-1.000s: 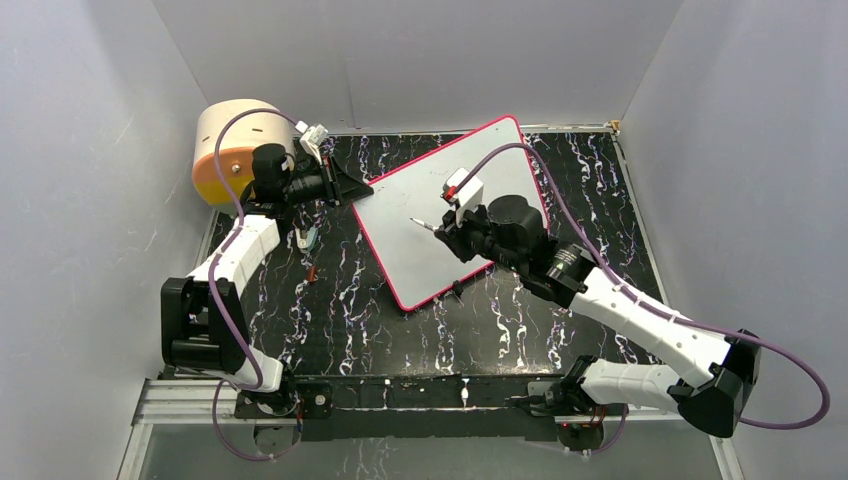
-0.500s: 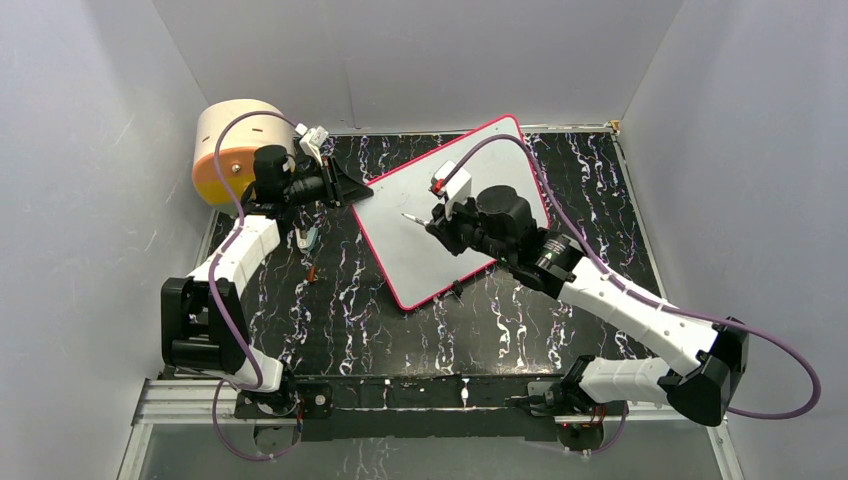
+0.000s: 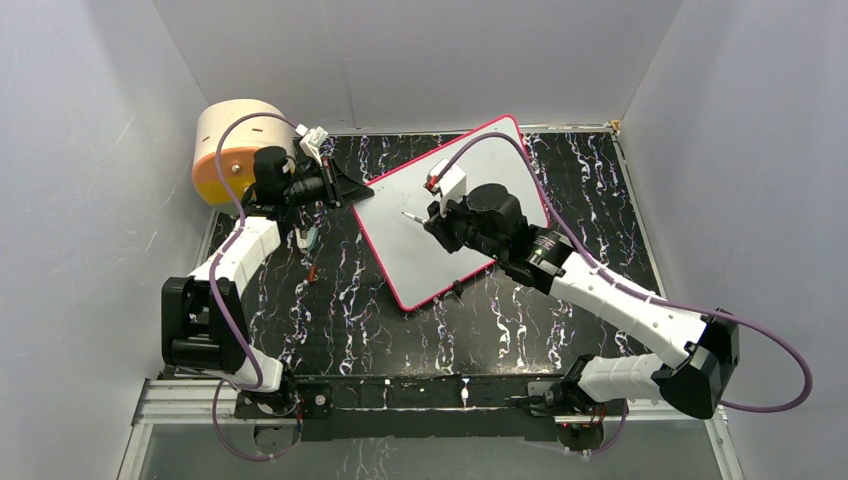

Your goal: Write a sentence on the whiteboard

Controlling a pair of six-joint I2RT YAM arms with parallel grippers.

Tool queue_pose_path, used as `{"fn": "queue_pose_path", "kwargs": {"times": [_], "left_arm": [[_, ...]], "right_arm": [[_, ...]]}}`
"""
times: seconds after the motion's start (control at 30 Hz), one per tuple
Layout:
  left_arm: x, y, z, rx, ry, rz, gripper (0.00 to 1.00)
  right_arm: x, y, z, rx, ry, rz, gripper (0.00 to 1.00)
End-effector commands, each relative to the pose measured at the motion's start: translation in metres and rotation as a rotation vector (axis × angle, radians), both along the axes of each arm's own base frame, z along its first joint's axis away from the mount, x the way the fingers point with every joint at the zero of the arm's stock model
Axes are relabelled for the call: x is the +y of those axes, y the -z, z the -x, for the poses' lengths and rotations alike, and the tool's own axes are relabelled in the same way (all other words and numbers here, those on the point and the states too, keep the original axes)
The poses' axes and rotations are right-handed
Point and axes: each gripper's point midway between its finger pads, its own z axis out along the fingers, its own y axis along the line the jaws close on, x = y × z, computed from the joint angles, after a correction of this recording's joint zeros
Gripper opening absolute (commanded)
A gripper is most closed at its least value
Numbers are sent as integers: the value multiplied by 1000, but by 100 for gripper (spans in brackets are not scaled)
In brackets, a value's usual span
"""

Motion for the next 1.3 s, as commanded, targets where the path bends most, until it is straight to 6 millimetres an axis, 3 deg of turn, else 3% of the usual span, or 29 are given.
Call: {"fn": "queue_pose_path", "kwargs": {"times": [0.0,0.1,0.5,0.93,1.27], "left_arm": [[0,3,1,-1,4,-8,7],[-1,6,0,3,8,-7,0],[3,9,2,-27,7,-54,0],[4,-5,4,-52,-21,-54,0],[3,-5,4,-53,-34,-70,0]], "right_arm": [[6,-47,-9,-64,29,-115,0],[9,-47,-10,-64,21,-115,0],[39,-34,-23,-47,77,-2,0],[61,-21,-10,-28,121,140,0],[73,-22,-10,-20,136,107,0]]}}
